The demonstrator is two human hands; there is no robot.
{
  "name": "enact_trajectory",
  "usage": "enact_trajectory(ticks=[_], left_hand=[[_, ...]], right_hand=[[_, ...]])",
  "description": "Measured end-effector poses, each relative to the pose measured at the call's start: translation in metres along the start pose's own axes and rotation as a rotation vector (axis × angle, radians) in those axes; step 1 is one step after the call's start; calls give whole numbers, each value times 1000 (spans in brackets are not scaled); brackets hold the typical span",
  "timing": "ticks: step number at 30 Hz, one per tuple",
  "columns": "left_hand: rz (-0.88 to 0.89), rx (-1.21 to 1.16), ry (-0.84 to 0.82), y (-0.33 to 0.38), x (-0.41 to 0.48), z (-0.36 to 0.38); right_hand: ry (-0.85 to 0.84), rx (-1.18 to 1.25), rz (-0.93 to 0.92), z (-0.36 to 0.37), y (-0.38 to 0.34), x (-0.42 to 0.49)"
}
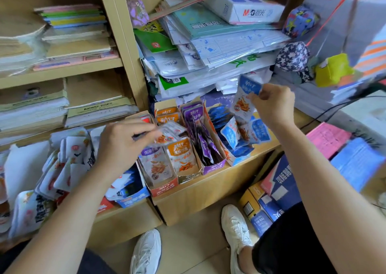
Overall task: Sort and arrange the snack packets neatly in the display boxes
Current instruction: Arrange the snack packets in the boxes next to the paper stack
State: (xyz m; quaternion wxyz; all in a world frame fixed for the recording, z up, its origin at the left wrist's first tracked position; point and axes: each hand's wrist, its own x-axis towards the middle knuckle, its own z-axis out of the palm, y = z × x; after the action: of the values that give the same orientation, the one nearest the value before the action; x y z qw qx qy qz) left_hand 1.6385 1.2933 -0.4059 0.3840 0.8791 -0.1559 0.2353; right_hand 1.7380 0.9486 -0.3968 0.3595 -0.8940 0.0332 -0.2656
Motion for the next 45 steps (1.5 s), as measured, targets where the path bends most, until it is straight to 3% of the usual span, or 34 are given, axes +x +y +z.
enact_trajectory(ticks=[4, 11, 18, 26, 29, 36, 42, 45], left_hand=[[-65, -176, 262, 19, 23, 17], [-260, -451, 335, 39, 65, 78], [-416, -542, 446, 47, 84, 137], [-367, -612, 594, 70, 92, 174], [-264, -439, 510, 71, 89, 181], [-183, 23, -1, 51, 73, 193], [-140, 64, -103, 52, 68, 185], [-156, 65, -52, 55, 68, 182]], right_hand=[[-171, -44, -28, -1, 4, -9], [-73, -68, -10, -14, 16, -13], [23, -74, -76, -17, 17, -22], [-202, -115, -83, -17, 20, -27], [-310, -72, -45, -17, 27, -27], [-465, -5, -38, -25, 39, -30], [-470, 50, -176, -23, 38, -42], [-511, -135, -252, -6, 34, -57]])
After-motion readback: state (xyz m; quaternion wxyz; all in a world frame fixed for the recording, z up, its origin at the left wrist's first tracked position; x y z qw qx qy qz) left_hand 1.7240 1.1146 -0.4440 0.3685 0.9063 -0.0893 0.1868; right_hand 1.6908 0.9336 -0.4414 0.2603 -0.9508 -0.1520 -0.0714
